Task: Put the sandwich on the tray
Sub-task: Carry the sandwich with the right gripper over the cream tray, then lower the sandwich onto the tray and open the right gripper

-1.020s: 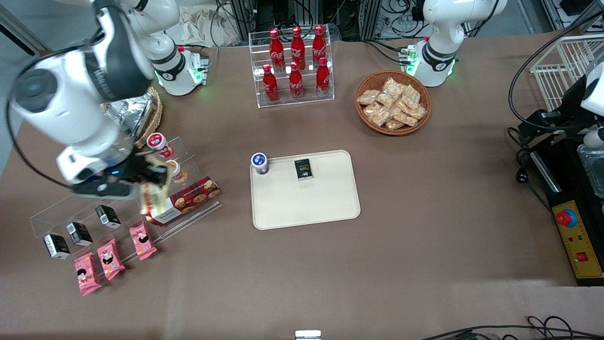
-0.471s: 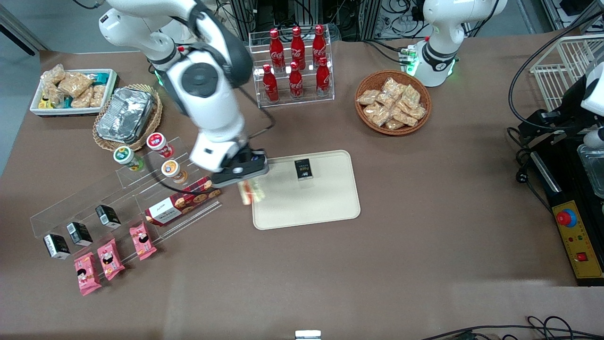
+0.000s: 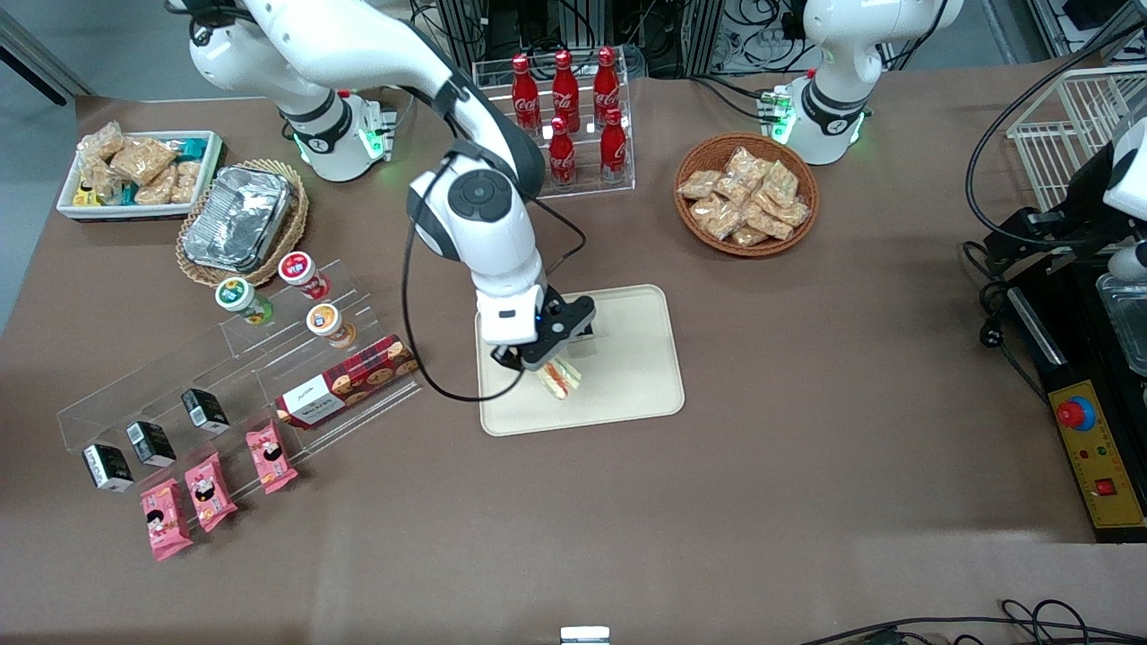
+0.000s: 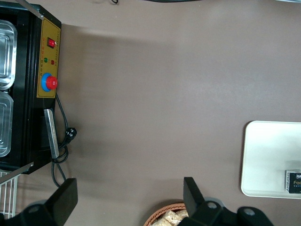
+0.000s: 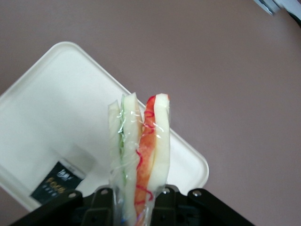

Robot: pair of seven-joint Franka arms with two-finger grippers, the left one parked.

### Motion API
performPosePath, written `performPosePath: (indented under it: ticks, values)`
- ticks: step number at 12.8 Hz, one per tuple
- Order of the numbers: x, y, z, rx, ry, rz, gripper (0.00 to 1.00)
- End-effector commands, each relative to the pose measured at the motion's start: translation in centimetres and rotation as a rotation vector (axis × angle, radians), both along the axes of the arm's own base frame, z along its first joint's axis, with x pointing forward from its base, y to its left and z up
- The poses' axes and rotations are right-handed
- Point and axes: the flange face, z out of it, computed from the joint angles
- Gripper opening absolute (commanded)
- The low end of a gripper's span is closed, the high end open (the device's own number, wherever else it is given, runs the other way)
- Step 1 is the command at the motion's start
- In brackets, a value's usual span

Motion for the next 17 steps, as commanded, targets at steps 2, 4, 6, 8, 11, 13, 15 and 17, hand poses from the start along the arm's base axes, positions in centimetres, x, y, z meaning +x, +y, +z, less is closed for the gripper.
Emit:
performPosePath:
  ticks: [2, 4, 6, 8, 11, 13, 15, 17]
  values:
    - [1.2, 3.0, -6.1, -0.01, -0.122, 0.256, 0.12]
    - [1.6, 3.5, -9.1, -0.028, -0.159, 0.378, 0.12]
    - [1.3, 4.6, -9.9, -0.041, -0.17, 0.446, 0.12]
    - [0.9, 5.2, -11.1, -0.064, -0.169, 0.523, 0.12]
    - [1.0, 4.9, -11.9, -0.077, -0.161, 0.545, 0.14]
    - [0.7, 5.1, -12.4, -0.078, -0.153, 0.547, 0.24]
    - [0.8, 5.0, -12.6, -0.077, -0.149, 0.542, 0.26]
    - [0.6, 4.9, -13.4, -0.077, -0.136, 0.533, 0.37]
